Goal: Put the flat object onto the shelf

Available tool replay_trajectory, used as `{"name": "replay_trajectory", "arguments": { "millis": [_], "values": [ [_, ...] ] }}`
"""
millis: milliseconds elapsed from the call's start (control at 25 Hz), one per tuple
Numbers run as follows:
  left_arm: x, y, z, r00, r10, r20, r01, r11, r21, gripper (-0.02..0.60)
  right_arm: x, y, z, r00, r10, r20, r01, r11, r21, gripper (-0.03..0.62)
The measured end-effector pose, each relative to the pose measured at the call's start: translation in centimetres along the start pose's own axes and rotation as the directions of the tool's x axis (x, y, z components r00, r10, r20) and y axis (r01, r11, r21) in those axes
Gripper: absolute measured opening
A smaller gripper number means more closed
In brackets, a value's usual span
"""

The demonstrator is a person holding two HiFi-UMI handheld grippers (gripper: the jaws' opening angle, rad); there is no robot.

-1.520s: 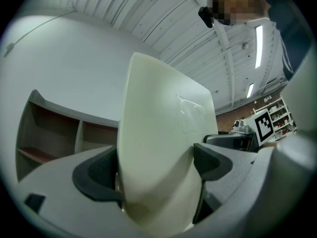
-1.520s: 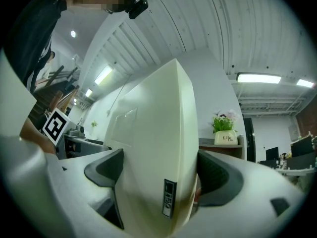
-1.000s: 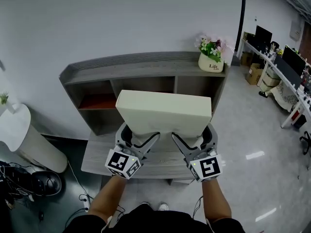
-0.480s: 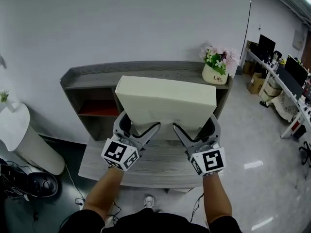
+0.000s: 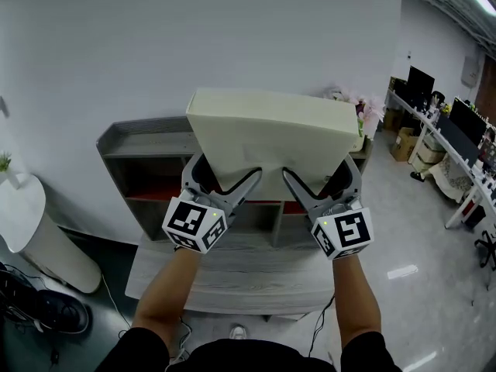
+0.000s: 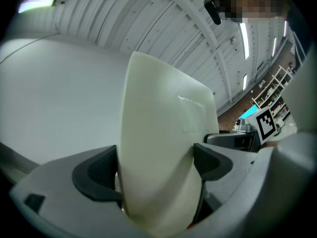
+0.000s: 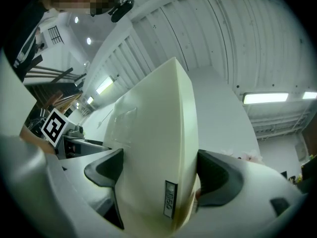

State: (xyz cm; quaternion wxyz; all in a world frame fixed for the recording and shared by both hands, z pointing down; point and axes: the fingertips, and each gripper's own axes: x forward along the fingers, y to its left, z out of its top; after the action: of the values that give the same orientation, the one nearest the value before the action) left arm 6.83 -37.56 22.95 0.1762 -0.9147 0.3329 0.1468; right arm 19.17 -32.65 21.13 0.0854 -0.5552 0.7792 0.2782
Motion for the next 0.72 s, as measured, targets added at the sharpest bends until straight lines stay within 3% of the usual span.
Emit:
{"name": "replay_trajectory", "arguments": {
  "millis": [320,720],
  "values": [
    [4.0,2.5,5.7,0.998,-0.037,0.048,0.035,0.998,0.052,0.466,3.9,-2.9,4.8,0.998,-0.024,0.064,0.025,1.0,-0.016,0.445],
    [9.5,7.2,4.8,0.999,-0.029,0.02,0.028,0.999,0.015,0.466,10.0,-6.2,3.2,0.999,-0.036,0.007,0.036,0.999,-0.01,0.446]
  ]
}}
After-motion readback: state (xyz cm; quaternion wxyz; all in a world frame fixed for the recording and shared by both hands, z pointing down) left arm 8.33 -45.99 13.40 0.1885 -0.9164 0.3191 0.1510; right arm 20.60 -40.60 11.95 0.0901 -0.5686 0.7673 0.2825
